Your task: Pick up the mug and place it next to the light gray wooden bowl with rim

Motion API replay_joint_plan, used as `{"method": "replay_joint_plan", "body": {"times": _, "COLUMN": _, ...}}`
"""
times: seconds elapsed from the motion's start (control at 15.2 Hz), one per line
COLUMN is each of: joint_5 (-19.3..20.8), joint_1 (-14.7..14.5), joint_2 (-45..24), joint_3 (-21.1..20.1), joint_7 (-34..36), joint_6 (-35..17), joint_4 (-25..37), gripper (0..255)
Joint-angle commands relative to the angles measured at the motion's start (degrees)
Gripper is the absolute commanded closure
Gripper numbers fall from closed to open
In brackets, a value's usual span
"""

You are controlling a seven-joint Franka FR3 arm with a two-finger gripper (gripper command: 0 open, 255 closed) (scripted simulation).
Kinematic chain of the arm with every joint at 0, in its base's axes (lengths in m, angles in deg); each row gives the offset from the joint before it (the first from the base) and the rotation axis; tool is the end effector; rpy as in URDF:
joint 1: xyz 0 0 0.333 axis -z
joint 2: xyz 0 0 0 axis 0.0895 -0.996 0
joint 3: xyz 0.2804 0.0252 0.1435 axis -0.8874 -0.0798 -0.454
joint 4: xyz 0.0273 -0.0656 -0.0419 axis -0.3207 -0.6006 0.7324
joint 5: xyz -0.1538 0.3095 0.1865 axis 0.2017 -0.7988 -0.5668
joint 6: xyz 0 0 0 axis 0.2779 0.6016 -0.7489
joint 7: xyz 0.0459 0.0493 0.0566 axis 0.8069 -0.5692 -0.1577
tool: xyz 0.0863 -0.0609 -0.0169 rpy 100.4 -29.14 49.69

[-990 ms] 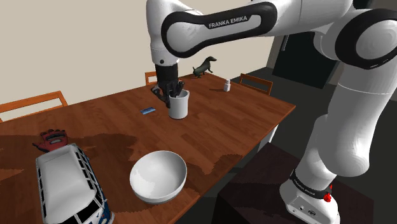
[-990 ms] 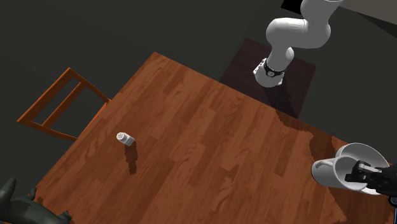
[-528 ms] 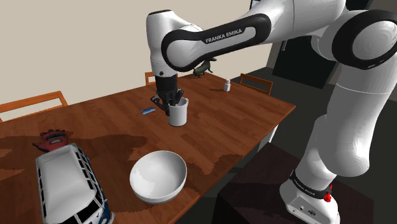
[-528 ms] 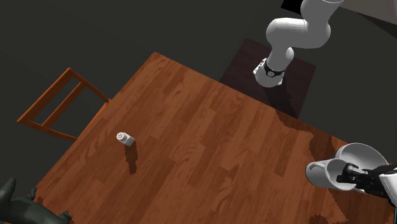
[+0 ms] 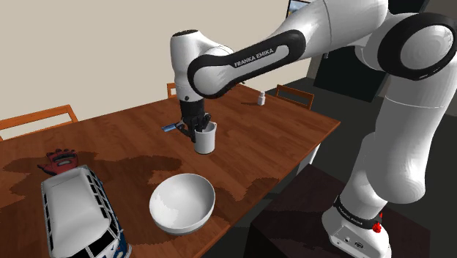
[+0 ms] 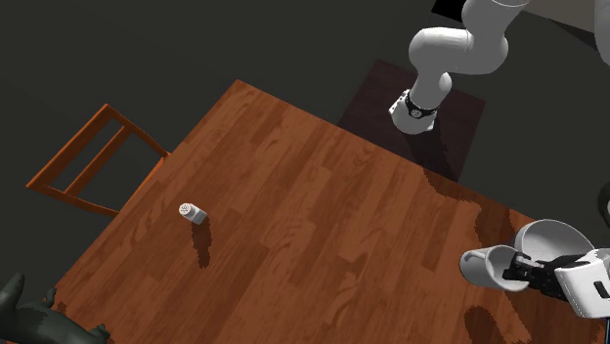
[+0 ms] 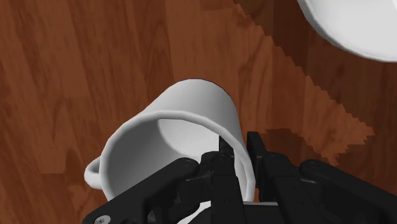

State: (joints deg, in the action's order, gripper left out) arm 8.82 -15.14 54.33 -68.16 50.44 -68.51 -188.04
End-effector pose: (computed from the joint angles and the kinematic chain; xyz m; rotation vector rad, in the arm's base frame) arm 0.5066 0.3168 0.4395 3.0758 -0.1009 0.0356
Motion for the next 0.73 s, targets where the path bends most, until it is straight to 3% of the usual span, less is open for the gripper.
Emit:
{"method": "replay_joint_plan", "body": {"times": 0.0, "joint_5": 0.2, "joint_1": 0.0, "joint_2": -0.6, "joint_3": 0.0, "joint_7": 0.2, "joint_6": -1.7, "joint_4": -1.1, "gripper": 255}}
{"method": "replay_joint_plan", "body": {"times": 0.66, "joint_5": 1.4, "joint_1": -0.2, "joint_2": -3.5, "joint_3": 0.3, "joint_7": 1.3, "joint_6": -8.7, "joint_4": -5.3, "gripper": 255}}
